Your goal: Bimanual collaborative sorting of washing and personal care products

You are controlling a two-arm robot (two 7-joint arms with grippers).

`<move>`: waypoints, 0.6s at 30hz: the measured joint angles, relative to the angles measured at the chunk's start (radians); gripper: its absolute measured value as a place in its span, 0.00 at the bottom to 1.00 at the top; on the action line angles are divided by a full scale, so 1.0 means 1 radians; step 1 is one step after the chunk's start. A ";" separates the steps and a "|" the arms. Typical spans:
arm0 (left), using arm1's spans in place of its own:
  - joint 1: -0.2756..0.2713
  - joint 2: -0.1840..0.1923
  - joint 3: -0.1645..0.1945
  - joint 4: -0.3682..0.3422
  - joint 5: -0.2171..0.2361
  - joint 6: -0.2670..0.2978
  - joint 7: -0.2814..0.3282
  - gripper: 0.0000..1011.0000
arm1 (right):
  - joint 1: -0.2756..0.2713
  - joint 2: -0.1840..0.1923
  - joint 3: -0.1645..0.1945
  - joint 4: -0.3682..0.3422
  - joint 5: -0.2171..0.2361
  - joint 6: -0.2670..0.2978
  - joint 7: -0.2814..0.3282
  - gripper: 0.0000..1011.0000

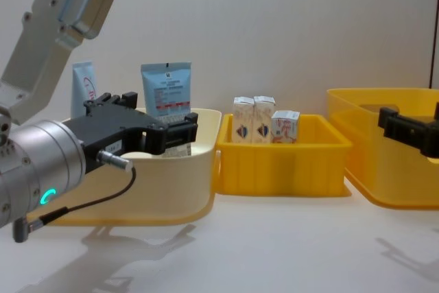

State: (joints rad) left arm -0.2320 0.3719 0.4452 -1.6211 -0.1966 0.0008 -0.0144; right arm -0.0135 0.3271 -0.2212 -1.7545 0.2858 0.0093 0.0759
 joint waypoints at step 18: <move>0.000 0.000 0.000 0.000 0.000 0.000 0.000 0.99 | 0.000 0.000 0.000 0.000 0.000 0.000 0.000 0.87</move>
State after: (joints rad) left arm -0.2320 0.3719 0.4453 -1.6211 -0.1966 0.0008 -0.0144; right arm -0.0134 0.3271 -0.2212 -1.7545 0.2859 0.0093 0.0759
